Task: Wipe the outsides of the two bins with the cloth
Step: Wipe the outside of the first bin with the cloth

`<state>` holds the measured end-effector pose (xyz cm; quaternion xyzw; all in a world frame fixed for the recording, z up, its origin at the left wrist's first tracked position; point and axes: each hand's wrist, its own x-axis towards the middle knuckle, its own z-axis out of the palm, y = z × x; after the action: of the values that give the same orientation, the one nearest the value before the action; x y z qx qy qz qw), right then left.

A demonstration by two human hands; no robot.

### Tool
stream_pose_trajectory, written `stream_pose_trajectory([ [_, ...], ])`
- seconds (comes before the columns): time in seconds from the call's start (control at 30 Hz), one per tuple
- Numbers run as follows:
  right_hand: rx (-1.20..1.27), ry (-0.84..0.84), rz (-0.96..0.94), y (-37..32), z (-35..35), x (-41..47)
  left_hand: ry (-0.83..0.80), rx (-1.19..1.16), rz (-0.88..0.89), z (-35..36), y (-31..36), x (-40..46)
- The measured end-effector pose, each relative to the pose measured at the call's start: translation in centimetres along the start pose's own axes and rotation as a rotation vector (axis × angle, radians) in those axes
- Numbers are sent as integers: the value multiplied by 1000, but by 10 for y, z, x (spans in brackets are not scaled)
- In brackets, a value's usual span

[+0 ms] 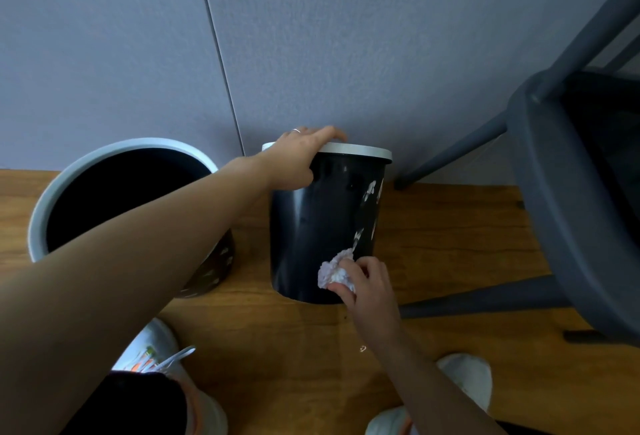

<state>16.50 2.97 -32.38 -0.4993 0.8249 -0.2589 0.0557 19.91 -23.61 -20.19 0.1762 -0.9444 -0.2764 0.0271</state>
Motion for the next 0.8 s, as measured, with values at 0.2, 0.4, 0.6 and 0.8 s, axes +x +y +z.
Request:
stream_pose_trajectory([
  [0.2,39,-9,-34,0,-6,-1,-52,44,-95,3,1,1],
  [0.4,-59,-50,-213,4,-9,-6,-29,-41,-173,-3,-14,-6],
  [0.6,-75,-74,-249,-2,-6,-5,-16,-63,-176,-7,-19,-7],
  [0.8,-92,-97,-293,-10,-6,-4,-24,-52,-183,-2,-15,-5],
])
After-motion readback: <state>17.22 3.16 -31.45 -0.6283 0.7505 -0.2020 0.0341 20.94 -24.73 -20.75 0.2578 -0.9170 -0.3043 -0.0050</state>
